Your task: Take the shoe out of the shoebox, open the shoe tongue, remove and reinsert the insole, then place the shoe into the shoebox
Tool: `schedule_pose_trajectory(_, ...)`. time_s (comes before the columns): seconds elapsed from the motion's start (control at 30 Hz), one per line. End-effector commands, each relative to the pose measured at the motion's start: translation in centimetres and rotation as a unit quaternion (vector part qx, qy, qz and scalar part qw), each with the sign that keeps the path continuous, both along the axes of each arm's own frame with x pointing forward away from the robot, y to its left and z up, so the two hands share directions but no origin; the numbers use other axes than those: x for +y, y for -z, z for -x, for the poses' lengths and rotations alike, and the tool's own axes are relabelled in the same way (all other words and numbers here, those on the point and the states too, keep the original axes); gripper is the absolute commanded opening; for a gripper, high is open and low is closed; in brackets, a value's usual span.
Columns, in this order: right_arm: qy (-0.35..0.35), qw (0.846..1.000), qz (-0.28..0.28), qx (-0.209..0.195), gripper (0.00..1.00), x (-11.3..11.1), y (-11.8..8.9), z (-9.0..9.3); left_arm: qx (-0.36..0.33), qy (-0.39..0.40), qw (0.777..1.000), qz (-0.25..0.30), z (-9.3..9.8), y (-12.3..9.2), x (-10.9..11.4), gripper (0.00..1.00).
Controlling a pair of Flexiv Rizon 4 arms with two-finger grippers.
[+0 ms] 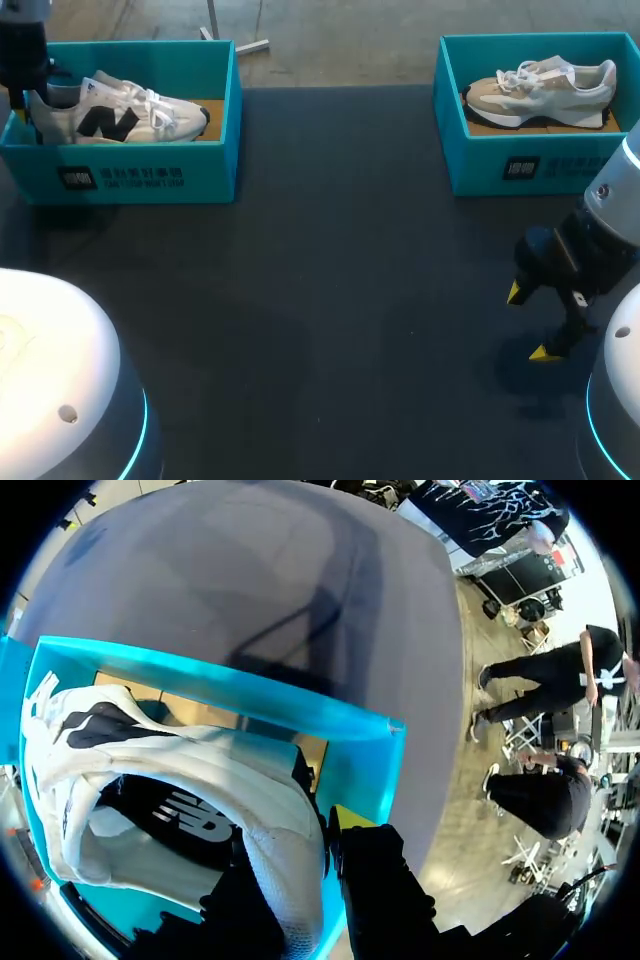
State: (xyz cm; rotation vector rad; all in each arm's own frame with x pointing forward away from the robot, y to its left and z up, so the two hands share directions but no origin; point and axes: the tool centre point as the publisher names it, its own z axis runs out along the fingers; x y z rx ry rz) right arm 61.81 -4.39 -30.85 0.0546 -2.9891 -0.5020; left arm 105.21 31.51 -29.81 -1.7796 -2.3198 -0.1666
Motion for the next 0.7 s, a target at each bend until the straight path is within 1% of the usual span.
schedule_pose_trajectory(0.03,0.000,1.000,0.001,0.000,1.00,0.0,0.1,0.1,-0.005,0.001,1.000,0.000,0.3,-0.1,0.0,0.00)
schedule_pose_trajectory(0.13,0.000,1.000,0.001,0.000,1.00,0.0,0.1,0.1,-0.005,0.001,1.000,0.000,0.3,-0.1,0.0,0.00)
schedule_pose_trajectory(0.4,0.000,1.000,0.001,0.000,1.00,0.0,0.1,0.1,-0.004,0.006,1.000,-0.010,0.3,2.2,-0.8,0.00)
schedule_pose_trajectory(0.6,0.000,1.000,0.001,0.000,1.00,0.0,0.1,0.1,0.000,0.003,1.000,-0.022,0.3,3.6,-0.8,0.00)
schedule_pose_trajectory(0.7,0.000,1.000,0.001,0.000,1.00,0.0,0.1,0.1,0.001,0.004,1.000,-0.022,0.5,4.0,-0.8,0.00)
